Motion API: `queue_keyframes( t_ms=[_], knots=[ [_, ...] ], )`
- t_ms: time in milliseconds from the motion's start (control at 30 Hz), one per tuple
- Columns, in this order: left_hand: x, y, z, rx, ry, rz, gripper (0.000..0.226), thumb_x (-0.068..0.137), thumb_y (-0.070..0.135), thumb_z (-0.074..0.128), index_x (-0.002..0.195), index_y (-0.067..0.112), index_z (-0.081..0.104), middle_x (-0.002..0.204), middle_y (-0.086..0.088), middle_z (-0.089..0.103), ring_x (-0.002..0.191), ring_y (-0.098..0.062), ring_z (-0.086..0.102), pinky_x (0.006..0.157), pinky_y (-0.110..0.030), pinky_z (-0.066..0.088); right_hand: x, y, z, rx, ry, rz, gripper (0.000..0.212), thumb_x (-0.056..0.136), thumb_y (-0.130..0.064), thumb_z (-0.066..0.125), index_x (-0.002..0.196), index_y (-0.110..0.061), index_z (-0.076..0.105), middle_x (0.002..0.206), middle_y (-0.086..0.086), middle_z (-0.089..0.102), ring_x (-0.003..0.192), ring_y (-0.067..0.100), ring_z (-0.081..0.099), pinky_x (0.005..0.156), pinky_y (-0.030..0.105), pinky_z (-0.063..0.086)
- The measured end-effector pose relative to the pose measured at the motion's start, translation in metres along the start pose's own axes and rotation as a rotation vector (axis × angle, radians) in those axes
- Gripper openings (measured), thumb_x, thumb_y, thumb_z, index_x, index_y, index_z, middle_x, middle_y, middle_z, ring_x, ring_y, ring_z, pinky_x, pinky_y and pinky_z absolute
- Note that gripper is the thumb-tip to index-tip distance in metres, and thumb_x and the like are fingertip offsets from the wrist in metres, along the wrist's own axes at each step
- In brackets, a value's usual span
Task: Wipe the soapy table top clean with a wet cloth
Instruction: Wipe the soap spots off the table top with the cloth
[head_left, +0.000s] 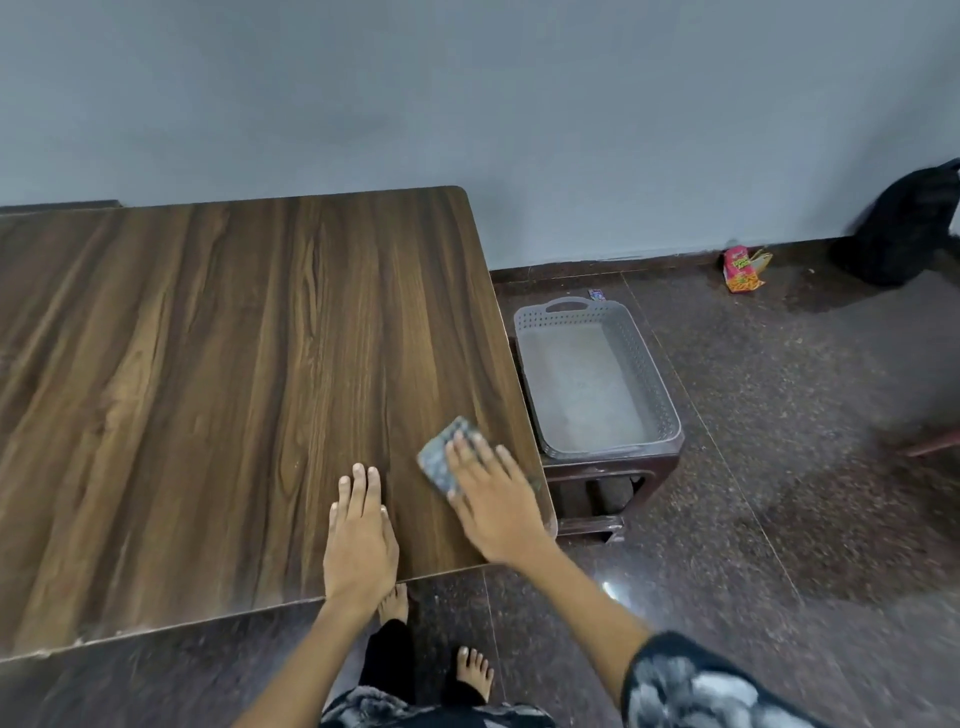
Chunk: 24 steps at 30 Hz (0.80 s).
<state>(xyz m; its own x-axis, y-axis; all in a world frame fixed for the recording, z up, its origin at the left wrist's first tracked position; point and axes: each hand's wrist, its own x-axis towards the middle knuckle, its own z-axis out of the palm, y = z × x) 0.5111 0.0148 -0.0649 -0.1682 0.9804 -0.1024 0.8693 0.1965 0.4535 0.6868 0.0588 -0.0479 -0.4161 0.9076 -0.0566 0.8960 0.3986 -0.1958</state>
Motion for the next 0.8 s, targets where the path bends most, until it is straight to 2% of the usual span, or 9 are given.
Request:
queue_keyframes(
  t_ms=[67, 200, 300, 400, 500, 633, 733, 800],
  knots=[
    [-0.002, 0.003, 0.002, 0.005, 0.006, -0.010, 0.050, 0.100, 0.017, 0.025, 0.147, 0.007, 0.012, 0.156, -0.006, 0.006, 0.144, -0.021, 0.001, 0.117, -0.035, 0.007, -0.040, -0.004, 0.009, 0.024, 0.050, -0.043, 0.051, 0.099, -0.036, 0.026, 0.146, -0.015, 0.030, 0.152, -0.001, 0.029, 0.142, 0.017, 0.020, 0.115, 0.039, 0.018],
    [-0.010, 0.008, 0.005, 0.019, 0.020, -0.016, 0.049, 0.100, 0.016, 0.026, 0.146, 0.006, 0.014, 0.155, -0.007, 0.008, 0.144, -0.022, 0.002, 0.117, -0.036, 0.008, -0.088, 0.010, 0.017, 0.065, 0.124, 0.234, 0.053, 0.100, -0.038, 0.019, 0.146, -0.014, 0.027, 0.152, -0.001, 0.023, 0.142, 0.017, 0.020, 0.112, 0.036, 0.013],
    [-0.018, 0.010, 0.007, 0.032, 0.023, -0.015, 0.049, 0.100, 0.017, 0.025, 0.147, 0.007, 0.012, 0.156, -0.007, 0.007, 0.144, -0.021, 0.001, 0.117, -0.035, 0.007, -0.077, 0.017, 0.014, 0.108, 0.130, 0.384, 0.057, 0.098, -0.039, 0.013, 0.146, -0.011, 0.022, 0.153, 0.002, 0.022, 0.142, 0.021, 0.018, 0.116, 0.035, 0.010],
    [-0.023, 0.013, 0.006, 0.038, 0.016, -0.019, 0.049, 0.100, 0.018, 0.024, 0.147, 0.008, 0.012, 0.156, -0.006, 0.007, 0.144, -0.021, 0.001, 0.117, -0.035, 0.008, -0.046, 0.006, 0.009, 0.095, 0.164, 0.492, 0.059, 0.094, -0.036, 0.021, 0.140, -0.005, 0.040, 0.145, 0.011, 0.040, 0.135, 0.031, 0.035, 0.112, 0.041, 0.021],
    [-0.028, 0.012, 0.001, 0.050, 0.000, -0.005, 0.049, 0.101, 0.020, 0.023, 0.147, 0.010, 0.010, 0.156, -0.004, 0.005, 0.144, -0.019, 0.000, 0.116, -0.033, 0.007, -0.033, -0.012, 0.009, 0.077, 0.205, 0.487, 0.058, 0.090, -0.033, 0.029, 0.134, -0.001, 0.047, 0.138, 0.016, 0.049, 0.129, 0.035, 0.043, 0.108, 0.042, 0.020],
    [-0.031, 0.005, -0.006, 0.053, -0.030, 0.023, 0.050, 0.101, 0.026, 0.019, 0.148, 0.013, 0.006, 0.156, 0.000, -0.001, 0.143, -0.015, -0.004, 0.115, -0.029, 0.002, -0.045, -0.041, 0.021, 0.041, 0.193, 0.365, 0.058, 0.090, -0.032, 0.033, 0.137, 0.001, 0.043, 0.141, 0.018, 0.044, 0.132, 0.034, 0.040, 0.109, 0.043, 0.019],
    [-0.034, -0.005, -0.009, 0.086, -0.033, 0.045, 0.061, 0.092, 0.043, -0.002, 0.148, 0.017, 0.003, 0.153, 0.007, -0.006, 0.140, -0.008, -0.011, 0.113, -0.025, -0.002, -0.047, -0.064, 0.031, 0.062, 0.198, 0.390, 0.060, 0.091, -0.031, 0.032, 0.139, 0.003, 0.038, 0.142, 0.019, 0.042, 0.134, 0.034, 0.035, 0.111, 0.044, 0.020],
    [-0.037, -0.016, -0.010, 0.090, -0.026, 0.046, 0.073, 0.083, 0.046, -0.012, 0.148, 0.018, 0.004, 0.151, 0.010, -0.007, 0.137, -0.005, -0.013, 0.111, -0.023, -0.004, -0.044, -0.078, 0.034, 0.074, 0.199, 0.428, 0.061, 0.091, -0.031, 0.032, 0.140, 0.004, 0.034, 0.144, 0.020, 0.039, 0.135, 0.035, 0.033, 0.111, 0.045, 0.020]
  ],
)
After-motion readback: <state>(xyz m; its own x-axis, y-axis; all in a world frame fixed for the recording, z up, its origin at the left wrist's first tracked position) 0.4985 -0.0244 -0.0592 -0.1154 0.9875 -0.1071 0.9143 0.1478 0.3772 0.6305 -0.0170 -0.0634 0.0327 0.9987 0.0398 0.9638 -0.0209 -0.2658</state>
